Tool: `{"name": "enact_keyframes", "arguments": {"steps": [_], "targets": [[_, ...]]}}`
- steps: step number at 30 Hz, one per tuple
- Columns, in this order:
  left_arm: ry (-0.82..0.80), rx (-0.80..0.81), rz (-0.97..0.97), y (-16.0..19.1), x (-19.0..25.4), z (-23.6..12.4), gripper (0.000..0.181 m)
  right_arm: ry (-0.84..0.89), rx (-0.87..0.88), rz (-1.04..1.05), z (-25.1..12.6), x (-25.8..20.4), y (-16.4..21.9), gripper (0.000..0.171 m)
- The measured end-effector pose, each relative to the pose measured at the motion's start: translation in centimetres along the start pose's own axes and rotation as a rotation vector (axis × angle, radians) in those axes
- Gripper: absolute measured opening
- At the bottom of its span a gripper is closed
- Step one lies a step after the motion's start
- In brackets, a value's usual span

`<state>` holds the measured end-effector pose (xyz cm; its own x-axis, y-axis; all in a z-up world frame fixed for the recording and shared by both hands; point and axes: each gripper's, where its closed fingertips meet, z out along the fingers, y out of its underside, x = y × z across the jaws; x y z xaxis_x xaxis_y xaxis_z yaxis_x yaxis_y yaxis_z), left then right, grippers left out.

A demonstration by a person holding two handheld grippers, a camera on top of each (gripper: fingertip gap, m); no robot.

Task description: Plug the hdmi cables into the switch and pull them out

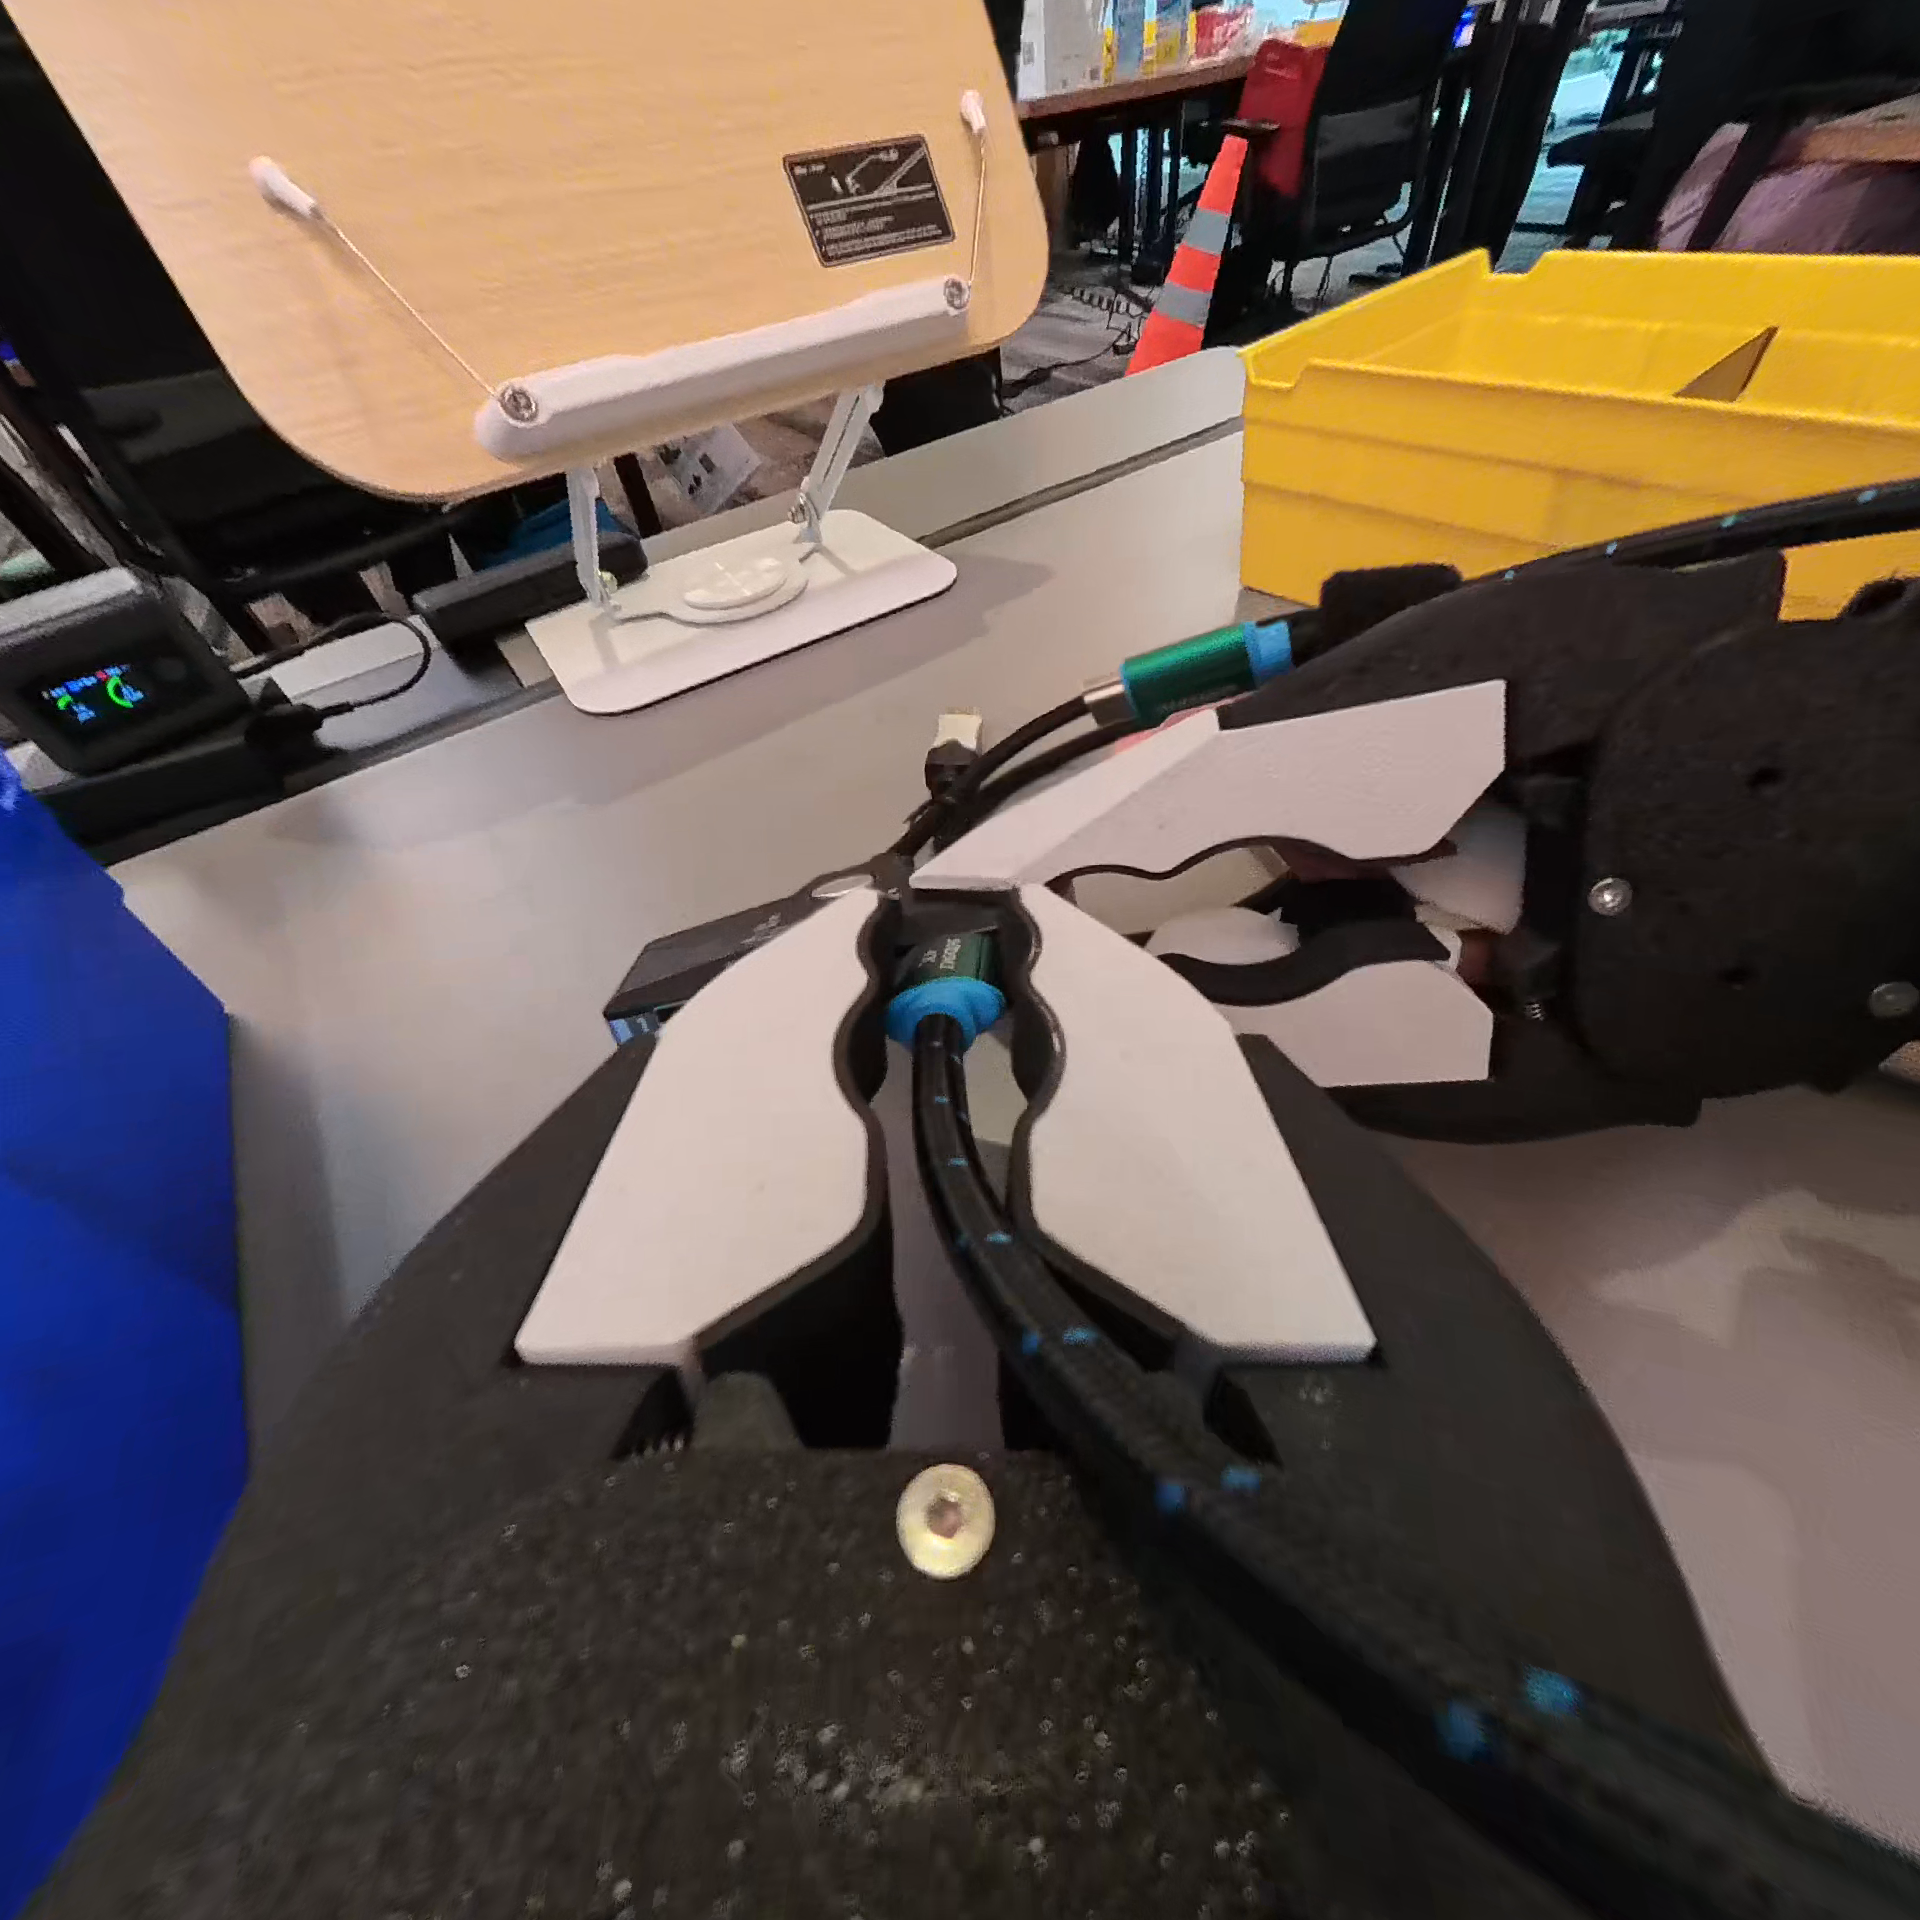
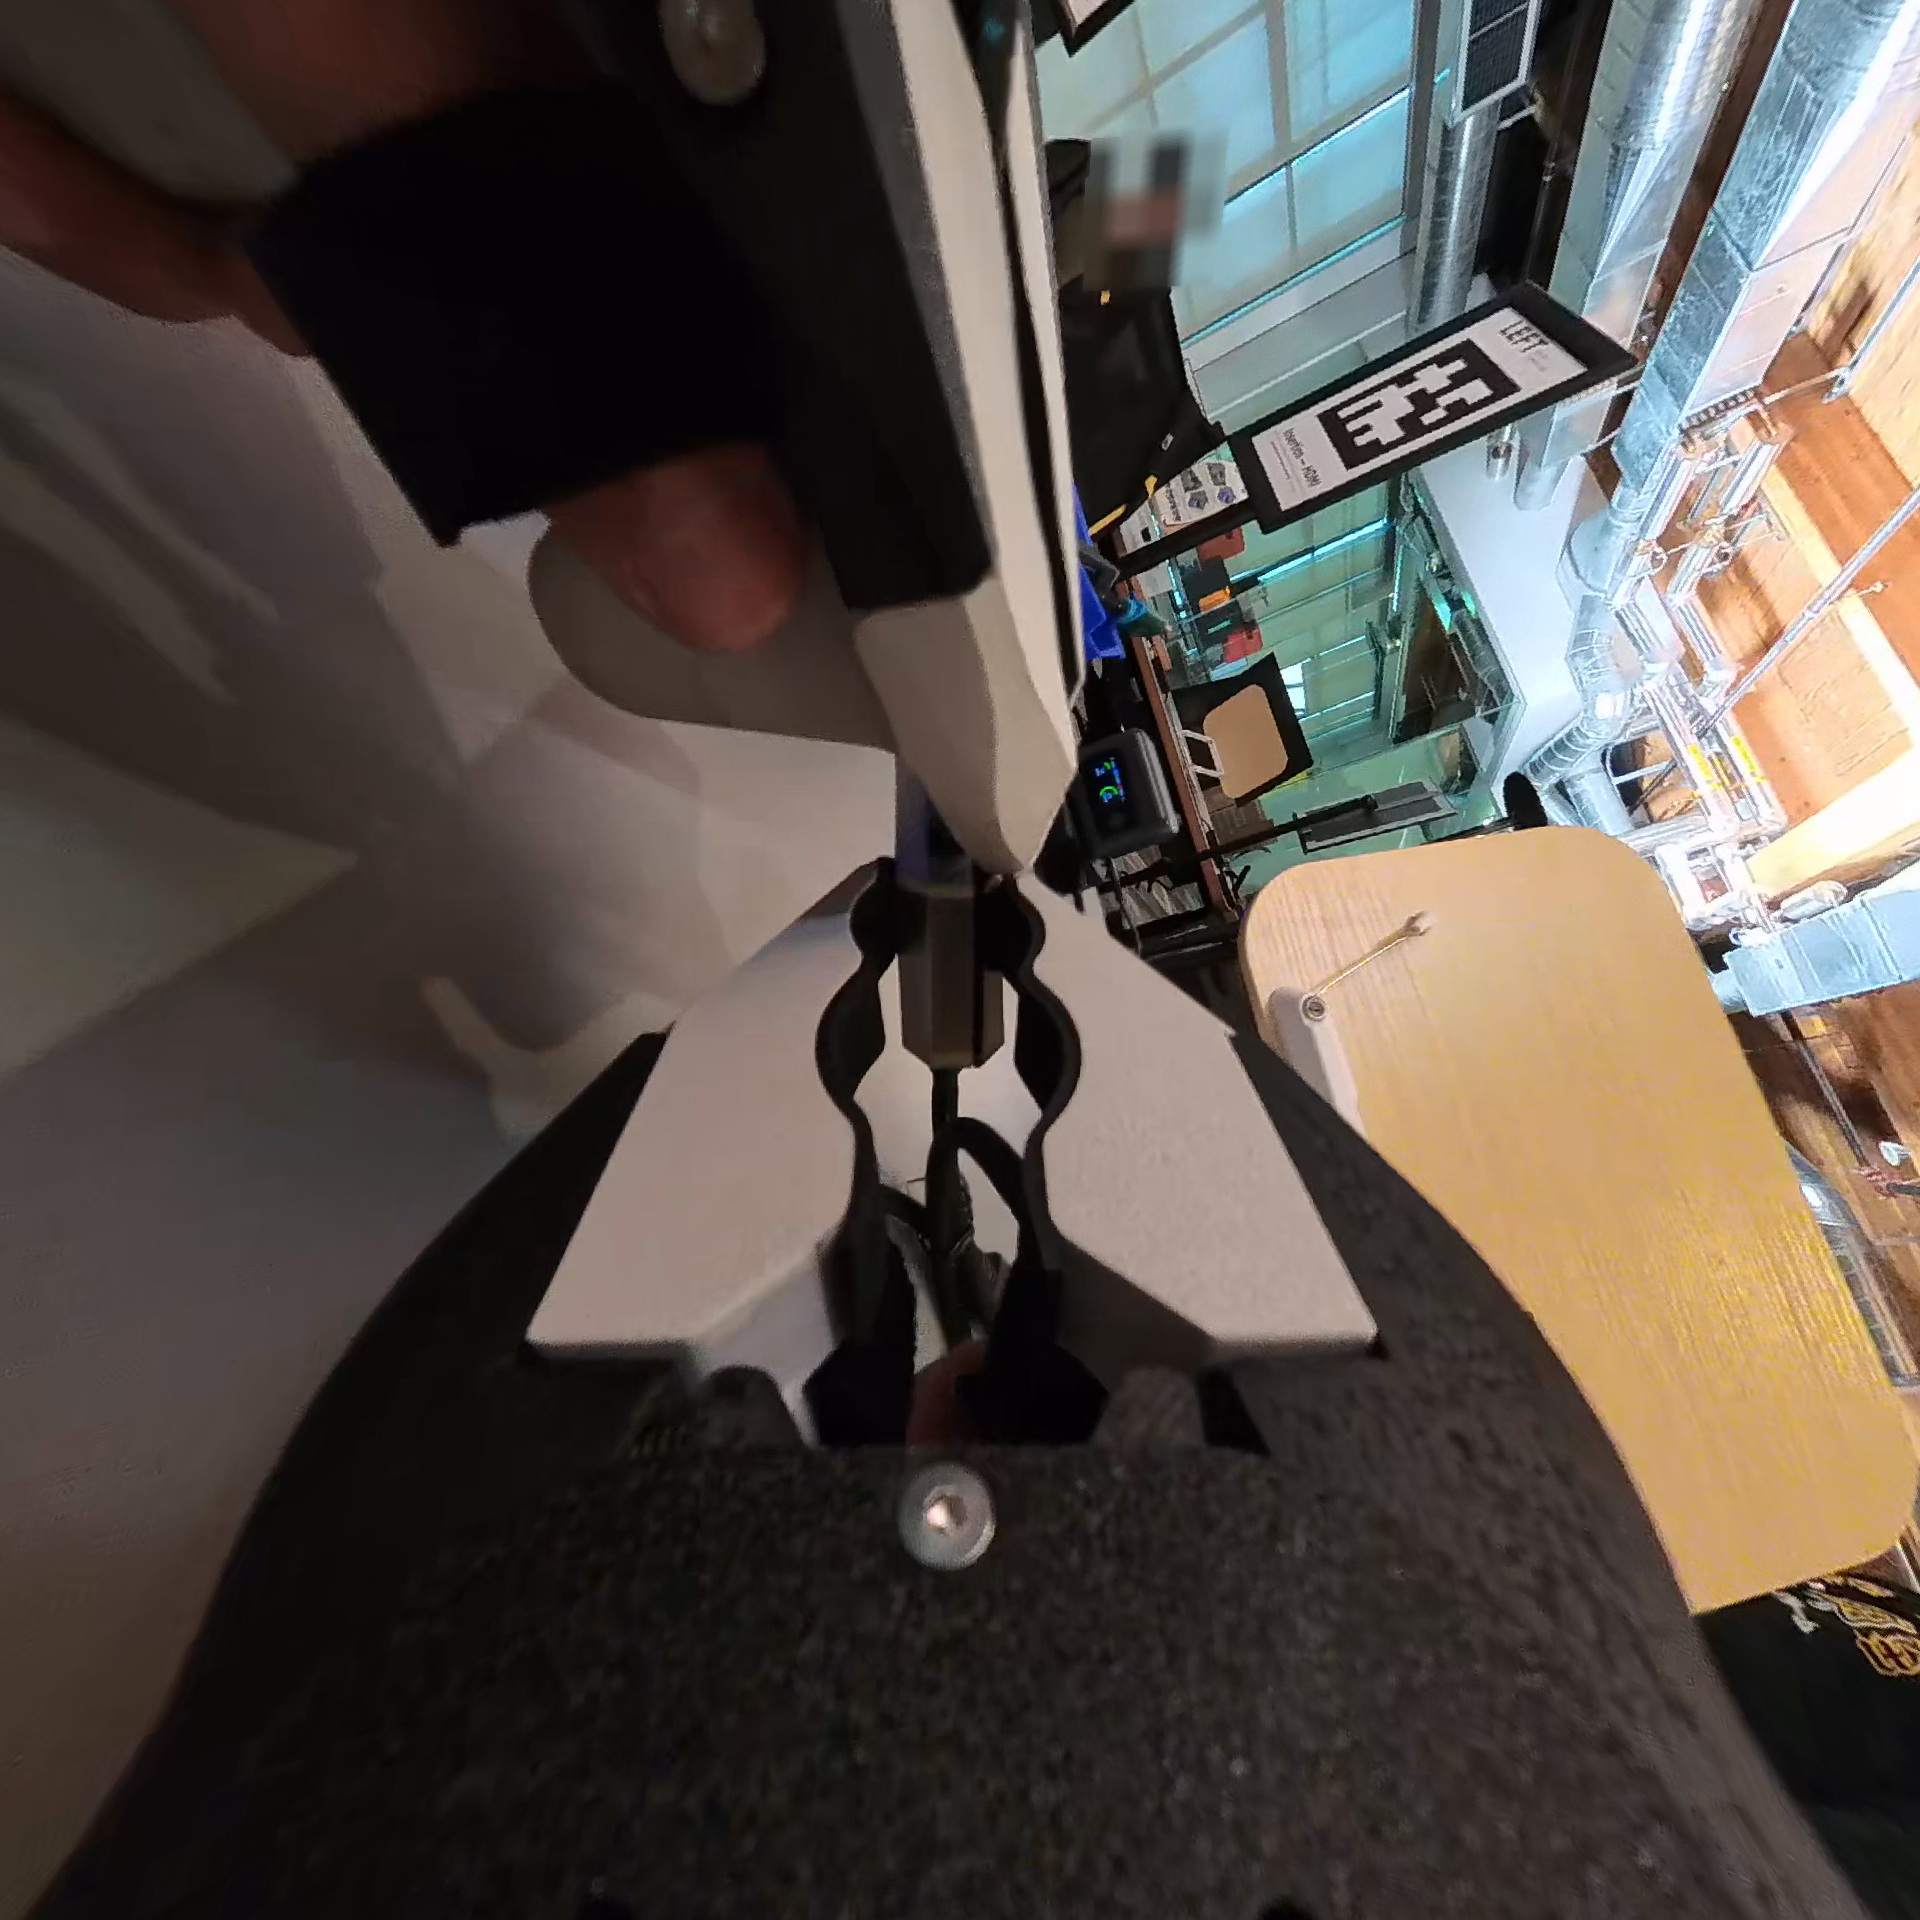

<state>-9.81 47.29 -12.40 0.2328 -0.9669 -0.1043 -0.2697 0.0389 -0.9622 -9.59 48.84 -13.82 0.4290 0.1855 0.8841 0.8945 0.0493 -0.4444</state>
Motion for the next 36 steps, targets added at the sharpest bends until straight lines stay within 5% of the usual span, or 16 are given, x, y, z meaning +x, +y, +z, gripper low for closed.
{"name": "enact_keyframes", "arguments": {"steps": [19, 23, 28, 32, 36], "targets": [[0.035, -0.121, -0.092, 1.4, -0.3, 0.1, 0.022, 0.005, -0.028, 0.003, 0.4, -0.3, 1.1, 0.019], [0.000, 0.038, -0.002, -3.5, -0.6, -2.6, 0.021, 0.014, -0.260, -0.101, 1.3, -0.6, 6.7, 0.018], [0.028, 0.091, -0.165, -2.7, -2.0, -3.7, 0.022, 0.051, -0.170, -0.052, 0.7, 0.6, 5.6, 0.018], [0.180, 0.348, -0.433, -6.0, -4.2, -6.3, 0.022, 0.022, -0.124, -0.066, 0.4, 0.2, 5.7, 0.018], [0.127, 0.345, -0.395, -6.3, -6.2, -8.2, 0.022, 0.049, -0.091, 0.115, -0.5, 3.4, 5.8, 0.018]]}}
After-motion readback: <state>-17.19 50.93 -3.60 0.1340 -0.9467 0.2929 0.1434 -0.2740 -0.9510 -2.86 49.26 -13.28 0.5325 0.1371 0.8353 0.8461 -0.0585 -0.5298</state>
